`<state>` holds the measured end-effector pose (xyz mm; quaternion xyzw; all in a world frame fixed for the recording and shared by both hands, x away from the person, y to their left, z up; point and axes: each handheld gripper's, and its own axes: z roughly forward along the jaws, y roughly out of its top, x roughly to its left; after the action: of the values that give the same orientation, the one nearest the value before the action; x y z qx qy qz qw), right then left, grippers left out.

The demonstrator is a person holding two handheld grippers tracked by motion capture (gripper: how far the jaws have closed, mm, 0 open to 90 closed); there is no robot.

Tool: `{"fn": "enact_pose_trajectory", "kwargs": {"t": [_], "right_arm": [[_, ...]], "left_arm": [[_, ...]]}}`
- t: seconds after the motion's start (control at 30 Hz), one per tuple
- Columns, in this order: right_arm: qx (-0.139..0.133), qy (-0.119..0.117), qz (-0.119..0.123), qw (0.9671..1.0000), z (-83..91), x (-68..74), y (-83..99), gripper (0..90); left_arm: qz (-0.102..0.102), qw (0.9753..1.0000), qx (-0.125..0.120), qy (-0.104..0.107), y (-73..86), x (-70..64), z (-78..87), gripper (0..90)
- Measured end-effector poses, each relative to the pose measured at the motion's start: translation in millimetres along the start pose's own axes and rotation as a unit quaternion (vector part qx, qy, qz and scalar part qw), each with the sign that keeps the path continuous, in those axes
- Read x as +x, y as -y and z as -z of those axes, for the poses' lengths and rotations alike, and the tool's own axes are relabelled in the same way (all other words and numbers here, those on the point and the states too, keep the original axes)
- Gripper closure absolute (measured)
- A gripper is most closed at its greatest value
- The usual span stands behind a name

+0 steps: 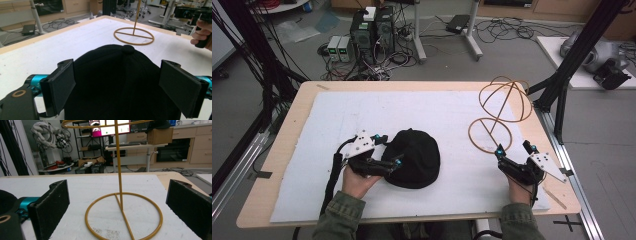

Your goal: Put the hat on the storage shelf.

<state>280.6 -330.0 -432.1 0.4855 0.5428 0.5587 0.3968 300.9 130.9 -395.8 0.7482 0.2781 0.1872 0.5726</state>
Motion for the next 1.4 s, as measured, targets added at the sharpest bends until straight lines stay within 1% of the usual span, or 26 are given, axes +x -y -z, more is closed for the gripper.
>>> {"fn": "enact_pose_trajectory", "kwargs": {"t": [0.07,0.13,0.2,0.27,0.33,0.4,0.43,0.5,0.53,0.6,0.67,0.7,0.73,0.77,0.8,0.87,0.9,0.97,1.07,1.13,1.17,1.2,1.3,1.37,1.4], "right_arm": [[0.001,0.000,0.000,1.0000,-0.2,0.1,0.0,4.1],[0.000,-0.001,0.000,1.0000,-0.3,0.2,0.0,4.1],[0.000,-0.001,-0.002,1.0000,-0.1,0.4,-0.1,4.1],[0.000,-0.001,-0.001,1.0000,0.1,0.2,-0.2,4.1],[-0.001,-0.002,-0.003,1.0000,0.3,0.4,-0.4,4.1],[-0.001,-0.002,-0.003,1.0000,0.1,0.6,-0.4,4.1],[-0.001,-0.002,-0.003,1.0000,0.1,0.6,-0.4,4.1],[-0.001,-0.002,-0.003,1.0000,0.3,0.6,-0.6,4.1],[-0.002,-0.002,-0.003,1.0000,0.3,0.6,-0.6,4.1],[-0.003,-0.002,-0.002,1.0000,0.4,0.5,-0.8,4.1],[-0.004,-0.001,-0.005,1.0000,0.6,0.9,-0.9,4.1],[-0.004,-0.001,-0.004,1.0000,0.6,0.8,-1.0,4.1],[-0.004,-0.001,-0.004,1.0000,0.5,0.8,-1.0,4.1],[-0.004,-0.001,-0.004,1.0000,0.4,0.7,-0.9,4.1],[-0.004,-0.001,-0.004,1.0000,0.2,0.9,-0.8,4.1],[-0.004,-0.001,-0.004,1.0000,0.2,1.2,-0.6,4.1],[-0.004,-0.001,-0.004,1.0000,0.2,1.2,-0.6,4.1],[-0.003,-0.002,-0.002,1.0000,0.2,1.6,-0.5,4.1],[-0.003,-0.003,-0.002,1.0000,0.1,2.5,-0.5,4.1],[-0.002,-0.003,0.000,1.0000,0.0,2.9,-0.3,4.1],[-0.002,-0.004,0.000,1.0000,-0.1,3.3,-0.2,4.1],[-0.002,-0.004,0.000,1.0000,-0.1,3.3,-0.2,4.1],[0.000,-0.006,0.000,1.0000,-0.2,4.3,0.1,4.1],[-0.001,-0.007,0.001,1.0000,-0.2,4.4,0.1,4.1],[-0.001,-0.007,0.000,1.0000,-0.2,4.4,0.1,4.1]], "left_arm": [[0.000,1.0000,0.008,0.004,1.3,-1.1,-3.5,14.5],[0.002,0.9996,0.025,0.009,3.8,-1.3,-8.1,14.5],[0.003,0.9992,0.039,0.010,6.3,-1.0,-11.7,14.6],[0.000,0.9984,0.055,0.009,9.1,-0.3,-15.5,14.6],[-0.004,0.9975,0.069,0.012,11.7,0.2,-18.8,15.0],[-0.005,0.9964,0.082,0.019,13.5,-0.3,-20.9,19.1],[-0.006,0.9960,0.086,0.023,14.3,-0.6,-22.0,19.1],[-0.010,0.9944,0.102,0.024,15.7,-1.9,-23.1,26.5],[-0.011,0.9940,0.107,0.023,16.3,-2.9,-23.4,33.4],[-0.015,0.9930,0.116,0.019,16.2,-6.4,-23.9,51.5],[-0.003,0.9916,0.127,0.025,15.6,-8.0,-25.2,70.1],[0.002,0.9916,0.126,0.030,15.7,-7.8,-25.2,77.7],[0.003,0.9918,0.124,0.030,15.3,-7.8,-24.4,82.6],[0.003,0.9920,0.122,0.030,15.1,-7.9,-24.1,86.3],[-0.001,0.9924,0.120,0.028,14.9,-8.5,-23.8,87.4],[-0.013,0.9926,0.118,0.028,15.2,-9.9,-23.6,87.7],[-0.014,0.9927,0.116,0.028,15.3,-10.2,-23.3,87.7],[-0.012,0.9930,0.113,0.032,15.6,-9.8,-23.0,87.9],[-0.010,0.9931,0.113,0.032,15.6,-9.5,-22.9,87.9],[0.000,0.9936,0.109,0.031,15.3,-8.6,-23.0,88.0],[0.001,0.9940,0.106,0.029,15.0,-8.6,-22.6,88.0],[0.003,0.9948,0.099,0.025,14.7,-8.8,-22.3,88.0],[0.009,0.9965,0.080,0.024,12.7,-7.8,-20.0,88.0],[0.009,0.9978,0.063,0.019,10.4,-7.1,-17.1,88.0],[0.009,0.9985,0.052,0.011,9.2,-7.1,-15.5,87.9]]}}
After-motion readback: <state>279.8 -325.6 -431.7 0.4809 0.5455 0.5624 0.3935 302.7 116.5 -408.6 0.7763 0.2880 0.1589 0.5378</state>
